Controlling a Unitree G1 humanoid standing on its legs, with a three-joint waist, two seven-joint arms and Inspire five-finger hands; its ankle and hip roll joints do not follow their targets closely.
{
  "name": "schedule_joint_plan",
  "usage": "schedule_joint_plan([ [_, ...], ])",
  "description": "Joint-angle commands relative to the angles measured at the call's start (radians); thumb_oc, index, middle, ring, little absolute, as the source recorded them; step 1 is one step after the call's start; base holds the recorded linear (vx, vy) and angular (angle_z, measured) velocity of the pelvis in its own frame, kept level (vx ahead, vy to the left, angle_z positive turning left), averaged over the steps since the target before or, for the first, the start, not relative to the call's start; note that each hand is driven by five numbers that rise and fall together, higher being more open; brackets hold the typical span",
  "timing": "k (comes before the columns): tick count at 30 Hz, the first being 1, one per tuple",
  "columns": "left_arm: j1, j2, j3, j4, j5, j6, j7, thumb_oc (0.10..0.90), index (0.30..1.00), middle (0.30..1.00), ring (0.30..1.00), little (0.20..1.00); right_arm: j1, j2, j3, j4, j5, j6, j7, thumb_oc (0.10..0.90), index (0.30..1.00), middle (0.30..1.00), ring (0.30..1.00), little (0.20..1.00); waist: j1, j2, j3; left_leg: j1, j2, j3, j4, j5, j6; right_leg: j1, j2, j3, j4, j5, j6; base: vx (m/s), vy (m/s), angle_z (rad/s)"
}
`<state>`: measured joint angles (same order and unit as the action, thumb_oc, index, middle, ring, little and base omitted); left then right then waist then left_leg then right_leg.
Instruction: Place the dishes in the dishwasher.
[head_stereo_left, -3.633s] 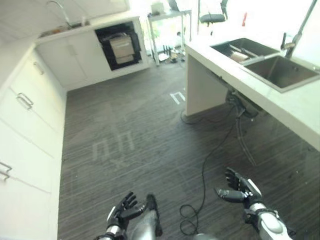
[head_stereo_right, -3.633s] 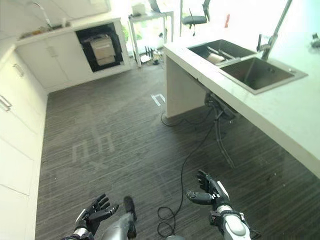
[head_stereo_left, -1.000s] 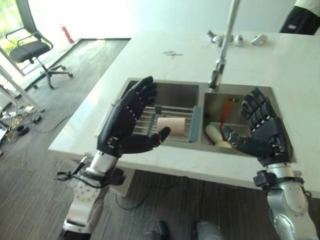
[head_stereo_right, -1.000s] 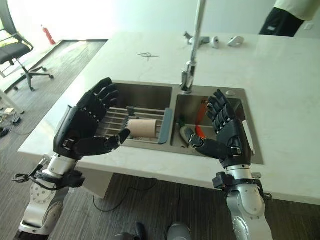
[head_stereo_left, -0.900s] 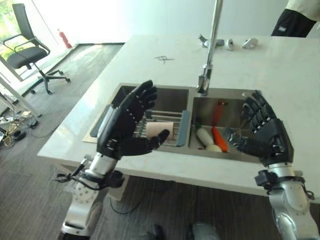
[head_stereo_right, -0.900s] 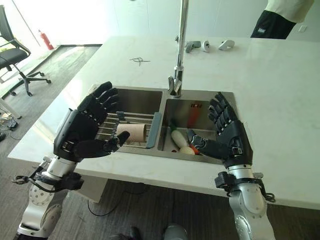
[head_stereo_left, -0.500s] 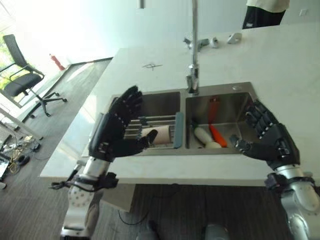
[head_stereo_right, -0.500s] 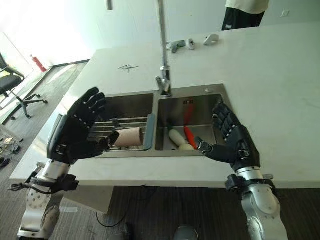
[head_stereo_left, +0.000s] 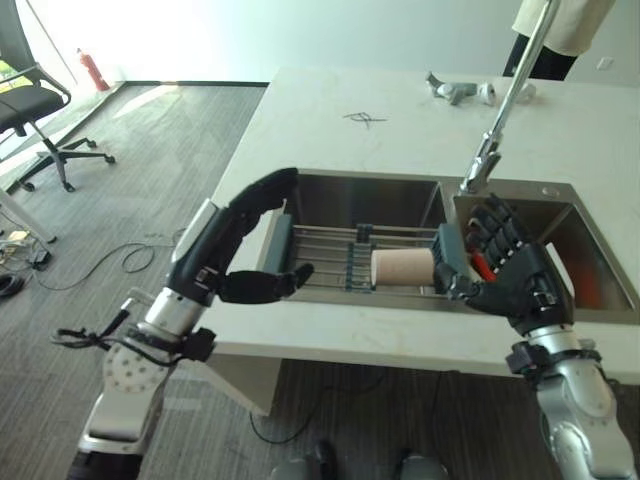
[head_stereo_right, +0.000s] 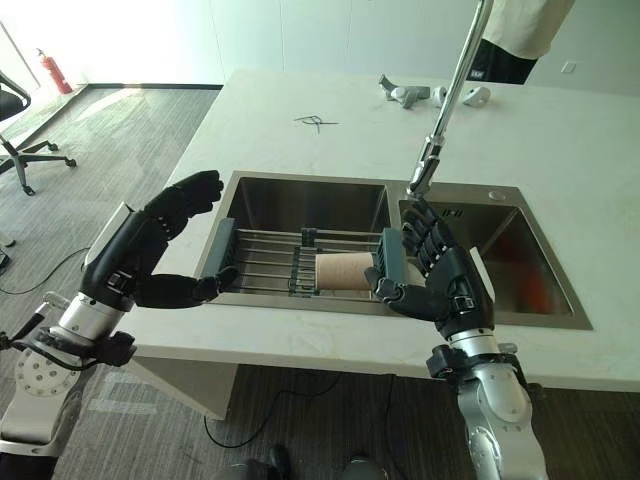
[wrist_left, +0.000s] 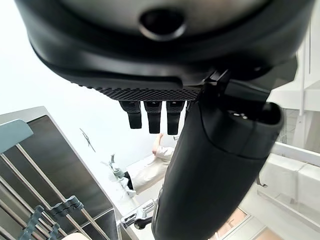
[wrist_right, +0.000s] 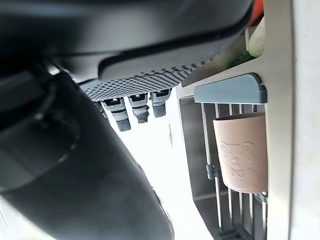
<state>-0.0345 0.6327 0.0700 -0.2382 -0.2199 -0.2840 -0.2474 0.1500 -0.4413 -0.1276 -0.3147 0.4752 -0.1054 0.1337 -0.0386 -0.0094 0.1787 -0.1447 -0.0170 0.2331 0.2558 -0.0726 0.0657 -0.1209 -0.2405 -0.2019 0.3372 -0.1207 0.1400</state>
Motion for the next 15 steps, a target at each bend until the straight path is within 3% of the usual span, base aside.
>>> schedule_joint_plan([
  [1, -0.107, 0.028, -0.012, -0.087, 0.024, 0.024, 0.021, 0.8, 0.9, 0.9, 0.9, 0.9, -0.118, -0.043, -0.026, -0.068, 0.023, -0.091, -0.018, 0.8, 0.9, 0.9, 0.9, 0.9, -0.032, 0.013, -0.054, 0.035, 0.097, -0.055, 0.044, -0.147, -0.085, 0.035, 0.03, -0.024, -0.037, -0.031, 0.03, 0.06, -0.083, 0.16],
  [3, -0.127, 0.038, -0.032, -0.059, 0.015, 0.086, 0.025, 0.8, 0.9, 0.9, 0.9, 0.9, -0.13, -0.047, -0.006, -0.056, 0.009, -0.082, -0.014, 0.8, 0.9, 0.9, 0.9, 0.9, -0.039, 0.019, -0.06, 0.051, 0.1, -0.043, 0.044, -0.153, -0.086, 0.034, 0.031, -0.016, -0.037, -0.04, 0.031, 0.08, -0.092, -0.01],
  [9, -0.195, 0.062, -0.082, 0.02, -0.017, 0.181, 0.041, 0.8, 0.9, 0.9, 0.9, 0.9, -0.162, -0.082, 0.015, -0.034, -0.009, -0.054, 0.008, 0.8, 0.9, 0.9, 0.9, 0.9, -0.076, 0.037, -0.073, 0.081, 0.114, -0.015, 0.044, -0.166, -0.095, 0.027, 0.044, 0.026, -0.037, -0.045, 0.031, 0.07, -0.055, -0.25],
  [15, -0.251, 0.043, -0.141, 0.149, -0.037, 0.216, 0.073, 0.8, 0.9, 0.9, 0.9, 0.9, -0.167, -0.102, 0.028, -0.018, -0.022, -0.051, 0.039, 0.8, 0.9, 0.9, 0.9, 0.9, -0.125, 0.052, -0.085, 0.109, 0.128, 0.011, 0.044, -0.174, -0.097, 0.027, 0.061, 0.057, -0.037, -0.05, 0.024, 0.06, -0.023, -0.21],
])
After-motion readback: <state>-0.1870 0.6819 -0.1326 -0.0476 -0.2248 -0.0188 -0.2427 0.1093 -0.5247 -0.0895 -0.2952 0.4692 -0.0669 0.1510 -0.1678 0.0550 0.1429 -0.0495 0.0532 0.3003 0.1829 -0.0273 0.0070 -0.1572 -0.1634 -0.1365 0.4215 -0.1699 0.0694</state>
